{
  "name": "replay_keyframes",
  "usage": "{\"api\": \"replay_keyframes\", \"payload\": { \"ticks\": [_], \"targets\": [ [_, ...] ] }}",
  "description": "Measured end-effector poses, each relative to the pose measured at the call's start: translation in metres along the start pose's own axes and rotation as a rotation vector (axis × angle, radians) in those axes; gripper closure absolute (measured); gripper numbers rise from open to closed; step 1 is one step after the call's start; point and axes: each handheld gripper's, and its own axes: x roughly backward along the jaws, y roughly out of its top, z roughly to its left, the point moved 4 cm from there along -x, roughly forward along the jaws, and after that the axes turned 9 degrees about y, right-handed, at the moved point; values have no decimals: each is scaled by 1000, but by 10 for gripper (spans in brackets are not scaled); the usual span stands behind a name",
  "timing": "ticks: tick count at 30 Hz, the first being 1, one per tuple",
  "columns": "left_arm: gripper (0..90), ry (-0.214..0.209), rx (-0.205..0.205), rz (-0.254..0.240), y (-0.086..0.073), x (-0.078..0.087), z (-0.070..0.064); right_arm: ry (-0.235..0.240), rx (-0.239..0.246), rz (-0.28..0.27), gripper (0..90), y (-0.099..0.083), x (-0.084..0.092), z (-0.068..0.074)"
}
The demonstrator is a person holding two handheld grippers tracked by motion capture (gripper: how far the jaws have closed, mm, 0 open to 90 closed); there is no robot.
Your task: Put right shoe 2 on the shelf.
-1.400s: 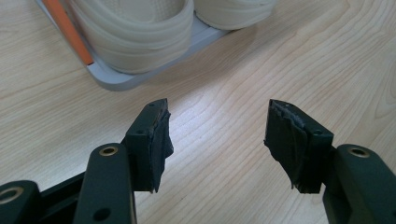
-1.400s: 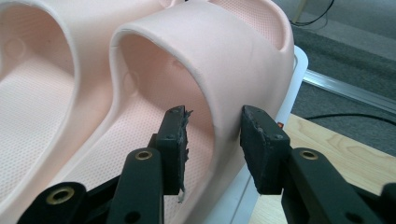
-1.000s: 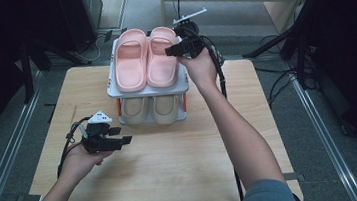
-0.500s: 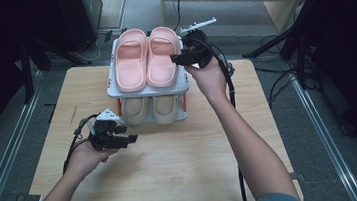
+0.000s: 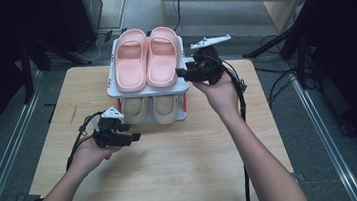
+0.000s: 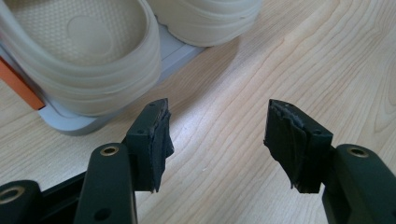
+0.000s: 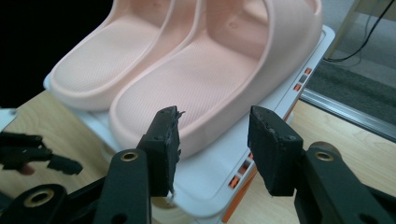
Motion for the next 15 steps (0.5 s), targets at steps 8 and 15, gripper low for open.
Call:
{"api": "replay_keyframes", "payload": {
  "ticks": [8, 15],
  "targets": [
    [447, 12, 0, -15, 2, -4, -1, 40, -4, -1, 525, -29, 13, 5],
    [439, 12, 15, -6, 2, -5, 1, 65, -19, 9, 512, -65, 20, 6]
  ]
}}
